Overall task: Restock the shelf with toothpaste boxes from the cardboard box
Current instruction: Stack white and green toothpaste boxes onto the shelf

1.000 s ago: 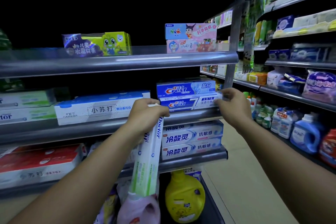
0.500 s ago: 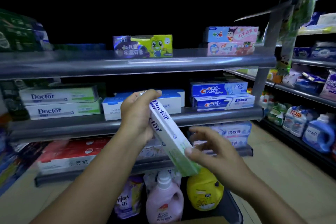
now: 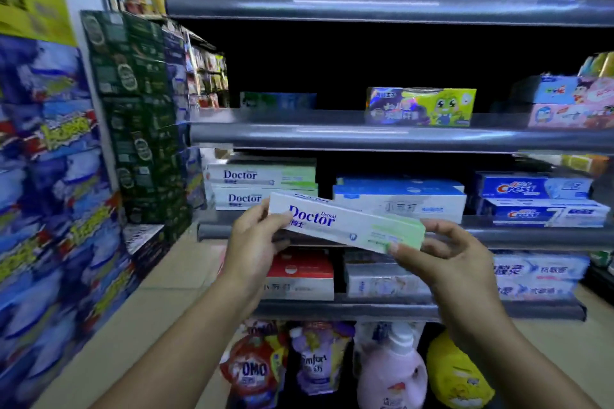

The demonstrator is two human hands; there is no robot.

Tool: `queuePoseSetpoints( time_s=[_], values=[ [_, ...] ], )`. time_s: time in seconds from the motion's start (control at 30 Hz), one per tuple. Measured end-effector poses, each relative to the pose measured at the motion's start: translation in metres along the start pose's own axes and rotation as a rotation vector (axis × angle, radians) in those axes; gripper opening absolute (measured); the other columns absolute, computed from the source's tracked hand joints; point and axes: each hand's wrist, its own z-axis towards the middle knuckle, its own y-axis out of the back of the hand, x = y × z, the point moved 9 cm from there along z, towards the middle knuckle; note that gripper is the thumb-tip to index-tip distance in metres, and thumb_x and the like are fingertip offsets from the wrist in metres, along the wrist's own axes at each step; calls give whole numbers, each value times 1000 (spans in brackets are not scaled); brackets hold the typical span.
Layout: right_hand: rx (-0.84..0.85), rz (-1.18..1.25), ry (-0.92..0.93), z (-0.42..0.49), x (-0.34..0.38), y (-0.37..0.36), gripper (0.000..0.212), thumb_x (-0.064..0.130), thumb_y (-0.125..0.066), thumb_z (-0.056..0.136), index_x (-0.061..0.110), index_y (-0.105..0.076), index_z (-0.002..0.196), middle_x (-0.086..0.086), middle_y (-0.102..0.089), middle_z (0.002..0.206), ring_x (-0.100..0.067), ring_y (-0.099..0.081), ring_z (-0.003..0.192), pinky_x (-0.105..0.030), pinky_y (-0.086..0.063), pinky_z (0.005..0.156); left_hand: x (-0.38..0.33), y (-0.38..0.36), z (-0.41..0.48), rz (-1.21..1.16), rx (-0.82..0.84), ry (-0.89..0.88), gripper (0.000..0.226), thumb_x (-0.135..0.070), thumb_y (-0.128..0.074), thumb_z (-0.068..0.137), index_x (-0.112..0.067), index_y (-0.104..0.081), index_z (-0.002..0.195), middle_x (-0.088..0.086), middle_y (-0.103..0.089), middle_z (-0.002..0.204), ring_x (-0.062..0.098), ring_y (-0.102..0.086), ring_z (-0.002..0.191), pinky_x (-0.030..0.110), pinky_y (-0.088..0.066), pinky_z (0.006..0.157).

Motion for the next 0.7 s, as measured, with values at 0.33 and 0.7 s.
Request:
queuePoseSetpoints(
  time_s=[0.33,0.7],
  values=[
    [-32,-203,55,34,11,-105,47,12,-88,76,30,-69,116,6,-67,107,-19,-72,80,-37,-59,77,-27,108,29,279,-116,-165,22,-24,-76,91,-41,-78,104,-10,-79,102,13,-75,93,37,-57,85],
    [-32,-705,82,73,-23,-150,47,32,-70,92,29,-60,137,4,-70,119,-20,-66,107,-24,-46,83,-10,147,83,509,-302,-69,20,-34,-89,74,-44,-72,70,-23,-74,75,5,-70,77,29,-54,69]
  ],
)
